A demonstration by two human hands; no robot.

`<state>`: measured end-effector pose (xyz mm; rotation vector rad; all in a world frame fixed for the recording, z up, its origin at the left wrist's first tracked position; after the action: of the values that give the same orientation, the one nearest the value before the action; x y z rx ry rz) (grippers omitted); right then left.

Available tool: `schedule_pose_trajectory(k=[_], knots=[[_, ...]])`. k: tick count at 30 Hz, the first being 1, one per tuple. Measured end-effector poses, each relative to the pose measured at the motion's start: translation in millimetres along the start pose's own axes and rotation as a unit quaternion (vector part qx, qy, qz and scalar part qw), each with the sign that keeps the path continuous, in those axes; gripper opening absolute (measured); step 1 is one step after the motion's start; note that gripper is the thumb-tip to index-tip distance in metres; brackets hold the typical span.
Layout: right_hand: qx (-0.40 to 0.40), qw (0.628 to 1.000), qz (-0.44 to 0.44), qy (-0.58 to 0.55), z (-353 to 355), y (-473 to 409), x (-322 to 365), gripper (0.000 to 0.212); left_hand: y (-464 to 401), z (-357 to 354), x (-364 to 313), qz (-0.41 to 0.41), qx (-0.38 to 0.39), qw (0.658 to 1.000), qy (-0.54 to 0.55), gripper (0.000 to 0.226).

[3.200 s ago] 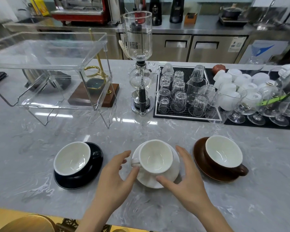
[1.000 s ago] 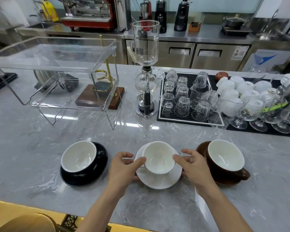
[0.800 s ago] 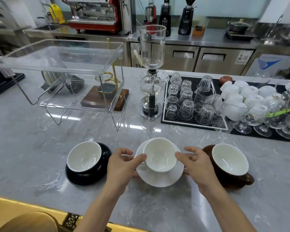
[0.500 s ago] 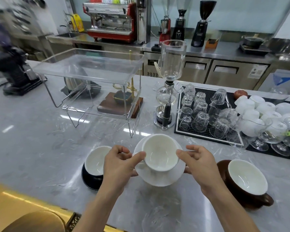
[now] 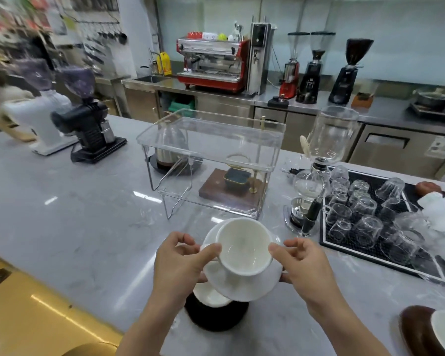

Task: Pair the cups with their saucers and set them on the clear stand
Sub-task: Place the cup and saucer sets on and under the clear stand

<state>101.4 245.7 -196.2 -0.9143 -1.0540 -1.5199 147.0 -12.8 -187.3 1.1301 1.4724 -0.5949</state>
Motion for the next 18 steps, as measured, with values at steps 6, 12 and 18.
schedule_pose_trajectory(k=[6, 12, 18], knots=[[-0.010, 1.000, 0.004, 0.025, -39.0, -7.7, 23.5, 0.039, -28.4, 33.6, -18.9, -0.022, -0.017, 1.000, -0.013, 0.047], [-0.008, 1.000, 0.013, 0.011, -68.3, -15.8, 50.8, 0.037, -60.1, 50.4, -38.1, -0.038, -0.009, 0.999, 0.004, 0.057], [-0.024, 0.999, 0.013, 0.017, -84.1, -25.6, 64.8, 0.038, -84.3, 53.2, -53.0, -0.048, -0.001, 0.999, 0.012, 0.070]])
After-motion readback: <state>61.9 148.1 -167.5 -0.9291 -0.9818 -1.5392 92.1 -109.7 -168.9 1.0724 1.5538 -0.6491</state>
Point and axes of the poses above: each hand's wrist, its own y-axis away from the middle knuckle, its own z-axis out of the back of the hand, x = y × z, the point moved 8 cm from there along -y, towards the middle knuckle, and after that the axes turned 15 degrees about y, right-handed, at the moved point
